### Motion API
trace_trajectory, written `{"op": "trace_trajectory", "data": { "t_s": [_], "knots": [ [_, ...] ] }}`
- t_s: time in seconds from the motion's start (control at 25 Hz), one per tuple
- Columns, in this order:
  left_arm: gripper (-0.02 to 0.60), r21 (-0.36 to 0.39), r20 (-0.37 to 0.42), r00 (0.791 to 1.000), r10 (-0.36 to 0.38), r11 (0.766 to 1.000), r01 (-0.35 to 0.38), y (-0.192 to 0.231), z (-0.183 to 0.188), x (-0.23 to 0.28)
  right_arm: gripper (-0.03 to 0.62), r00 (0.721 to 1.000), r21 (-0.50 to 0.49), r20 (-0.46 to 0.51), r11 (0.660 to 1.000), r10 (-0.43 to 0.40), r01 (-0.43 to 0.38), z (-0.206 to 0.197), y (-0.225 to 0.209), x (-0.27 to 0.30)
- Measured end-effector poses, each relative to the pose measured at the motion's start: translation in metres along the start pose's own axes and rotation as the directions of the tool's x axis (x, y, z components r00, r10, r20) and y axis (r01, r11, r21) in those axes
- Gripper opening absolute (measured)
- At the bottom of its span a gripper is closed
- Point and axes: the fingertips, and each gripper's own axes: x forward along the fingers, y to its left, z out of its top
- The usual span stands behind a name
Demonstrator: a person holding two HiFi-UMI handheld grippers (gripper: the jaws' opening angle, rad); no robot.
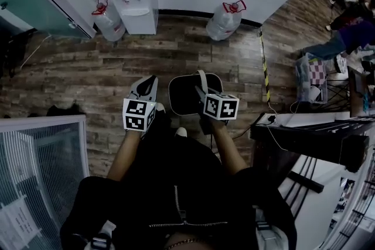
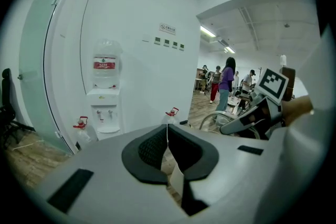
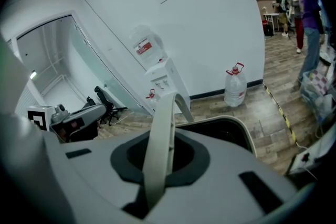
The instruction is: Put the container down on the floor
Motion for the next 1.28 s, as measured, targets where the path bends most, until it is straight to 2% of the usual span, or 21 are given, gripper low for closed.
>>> {"op": "trace_trajectory", "data": {
  "t_s": [0.32, 0.68, 1.28],
  "knots": [
    [0.015, 0.008, 0.018, 1.0, -0.024, 1.0, 0.024, 0.052, 0.021, 0.018, 0.026, 0.999, 0.002, 0.022, 1.0, -0.028, 0.028, 0.036, 0.02, 0.036],
    [0.015, 0.009, 0.046, 0.998, -0.048, 0.999, 0.047, 0.102, 0.031, 0.023, 0.026, 0.998, 0.01, 0.037, 0.999, -0.045, 0.045, 0.057, 0.052, 0.068],
    [0.015, -0.036, 0.068, 0.997, -0.037, 0.999, 0.04, 0.142, 0.032, 0.024, 0.026, 0.999, 0.003, 0.008, 0.999, -0.05, 0.05, 0.069, 0.075, 0.094]
  ]
}}
